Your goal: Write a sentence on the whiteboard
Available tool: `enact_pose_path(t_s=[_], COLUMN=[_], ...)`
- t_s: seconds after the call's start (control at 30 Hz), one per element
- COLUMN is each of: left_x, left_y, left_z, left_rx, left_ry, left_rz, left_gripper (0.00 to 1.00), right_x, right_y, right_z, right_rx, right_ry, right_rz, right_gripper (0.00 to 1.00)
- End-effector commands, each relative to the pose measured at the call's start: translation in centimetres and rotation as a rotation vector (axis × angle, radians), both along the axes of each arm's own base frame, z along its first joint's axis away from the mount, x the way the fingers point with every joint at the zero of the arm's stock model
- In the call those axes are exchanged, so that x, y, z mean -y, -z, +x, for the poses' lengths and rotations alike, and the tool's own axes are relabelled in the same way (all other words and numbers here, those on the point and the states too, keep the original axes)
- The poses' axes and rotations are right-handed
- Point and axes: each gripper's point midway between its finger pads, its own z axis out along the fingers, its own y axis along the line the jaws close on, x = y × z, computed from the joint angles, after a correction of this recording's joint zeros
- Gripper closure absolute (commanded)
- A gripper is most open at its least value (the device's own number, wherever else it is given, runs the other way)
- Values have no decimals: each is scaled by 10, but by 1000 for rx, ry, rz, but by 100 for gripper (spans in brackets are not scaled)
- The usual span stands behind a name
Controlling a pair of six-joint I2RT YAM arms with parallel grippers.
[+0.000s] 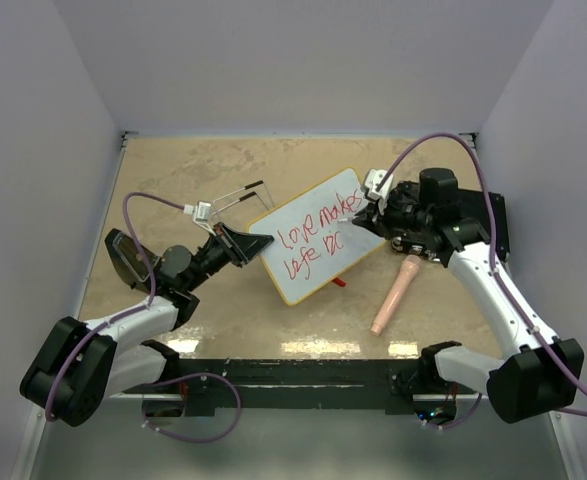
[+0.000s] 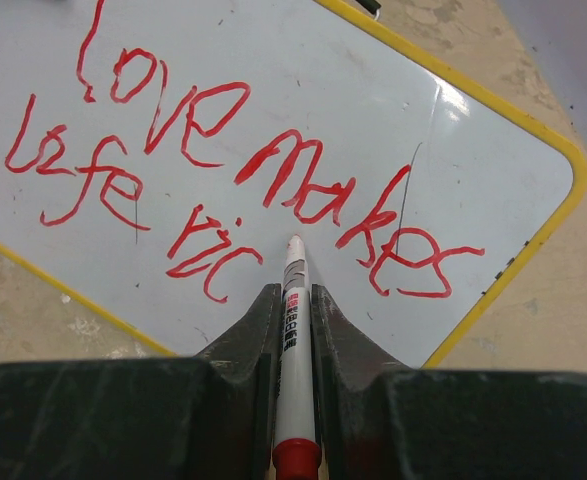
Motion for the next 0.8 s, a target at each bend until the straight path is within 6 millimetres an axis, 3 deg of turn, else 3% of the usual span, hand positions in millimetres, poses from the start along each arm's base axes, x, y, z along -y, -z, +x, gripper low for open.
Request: enact_pose_path(t_s=[0.0, 0.23, 0.77], left_x=[-3, -3, -11], left_y=[-52, -53, -51], left_z=[-7, -7, -4], left_rx=[174, 175, 169], left_ry=[11, 11, -18], left_rz=[-105, -104, -100], left_gripper=[100, 100, 100], right_x=[-1, 0, 8], right_y=[-8, 3, 40], right_z=[11, 7, -26], right_rx=[26, 0, -103], right_ry=[30, 16, -82], right_rz=[10, -14, -116], right_gripper=[100, 100, 100])
